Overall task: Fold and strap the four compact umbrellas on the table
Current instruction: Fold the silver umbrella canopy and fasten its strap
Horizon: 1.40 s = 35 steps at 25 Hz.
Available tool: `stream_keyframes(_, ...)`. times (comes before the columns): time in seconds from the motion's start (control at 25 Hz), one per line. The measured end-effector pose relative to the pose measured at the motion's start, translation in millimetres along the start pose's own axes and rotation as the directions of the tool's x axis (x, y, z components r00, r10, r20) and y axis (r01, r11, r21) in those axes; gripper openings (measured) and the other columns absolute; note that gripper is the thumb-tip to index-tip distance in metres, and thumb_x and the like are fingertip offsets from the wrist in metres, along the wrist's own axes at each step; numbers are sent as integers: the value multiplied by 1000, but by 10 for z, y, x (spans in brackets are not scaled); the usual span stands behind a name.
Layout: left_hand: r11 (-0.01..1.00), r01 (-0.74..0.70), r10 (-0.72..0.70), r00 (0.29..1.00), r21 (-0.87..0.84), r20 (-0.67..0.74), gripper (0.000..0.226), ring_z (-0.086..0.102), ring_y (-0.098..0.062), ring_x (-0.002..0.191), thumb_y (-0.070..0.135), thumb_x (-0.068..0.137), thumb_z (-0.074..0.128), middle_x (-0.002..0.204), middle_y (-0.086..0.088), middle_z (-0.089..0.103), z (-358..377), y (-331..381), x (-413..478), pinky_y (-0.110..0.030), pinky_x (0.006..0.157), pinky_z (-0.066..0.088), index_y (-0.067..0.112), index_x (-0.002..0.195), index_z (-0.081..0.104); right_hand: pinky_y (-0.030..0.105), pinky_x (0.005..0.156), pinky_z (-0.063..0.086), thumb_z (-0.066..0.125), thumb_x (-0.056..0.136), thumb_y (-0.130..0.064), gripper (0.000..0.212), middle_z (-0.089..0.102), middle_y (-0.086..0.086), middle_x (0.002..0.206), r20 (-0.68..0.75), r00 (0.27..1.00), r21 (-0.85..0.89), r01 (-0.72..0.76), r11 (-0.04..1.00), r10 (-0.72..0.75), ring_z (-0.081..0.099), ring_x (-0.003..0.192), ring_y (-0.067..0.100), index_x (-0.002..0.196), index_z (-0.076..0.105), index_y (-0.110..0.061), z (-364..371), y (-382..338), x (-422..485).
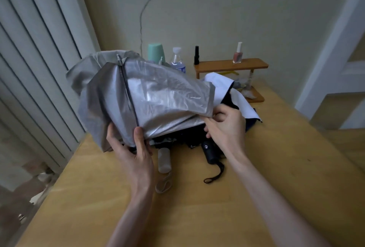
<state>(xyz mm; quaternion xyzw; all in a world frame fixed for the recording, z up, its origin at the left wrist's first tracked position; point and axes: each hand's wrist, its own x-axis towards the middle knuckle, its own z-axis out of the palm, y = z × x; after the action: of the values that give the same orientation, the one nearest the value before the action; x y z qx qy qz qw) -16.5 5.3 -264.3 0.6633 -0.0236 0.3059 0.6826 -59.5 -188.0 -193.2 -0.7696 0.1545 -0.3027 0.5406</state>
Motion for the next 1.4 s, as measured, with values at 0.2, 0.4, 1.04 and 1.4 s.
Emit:
stream_keyframes(0.2,1000,-8,8,998,-4,69,58,64,-54,105,56,104,59,130,-36,57,5,-53,-12,-69,84,57,44,154,31,32,79,63,75,95,-5,15,80,-9,93,89,981,116,162,980,-172,76,88,7,105,77,-16,-133,124,-74)
stream_keyframes(0.4,999,-22,17,993,38,121,62,53,-65,121,60,101,62,140,-37,52,35,-147,-21,-82,95,44,50,154,31,17,69,56,68,95,9,39,77,-26,89,201,972,207,79,975,-121,72,78,-1,101,71,-29,-291,202,-83)
stream_keyframes(1.04,1000,-29,29,996,6,87,60,62,-55,104,58,103,60,133,-35,54,6,-56,-57,-66,79,58,46,154,30,28,82,58,74,97,-26,15,82,2,99,310,951,230,-78,970,3,76,95,14,103,78,-14,-518,-67,346)
stream_keyframes(1.4,999,-12,8,997,43,82,63,57,-58,121,62,101,60,141,-25,55,10,-80,-71,-78,95,49,48,155,30,42,103,57,72,91,-58,43,81,-1,107,306,948,312,-183,932,84,76,107,16,112,78,-21,-329,-202,192)
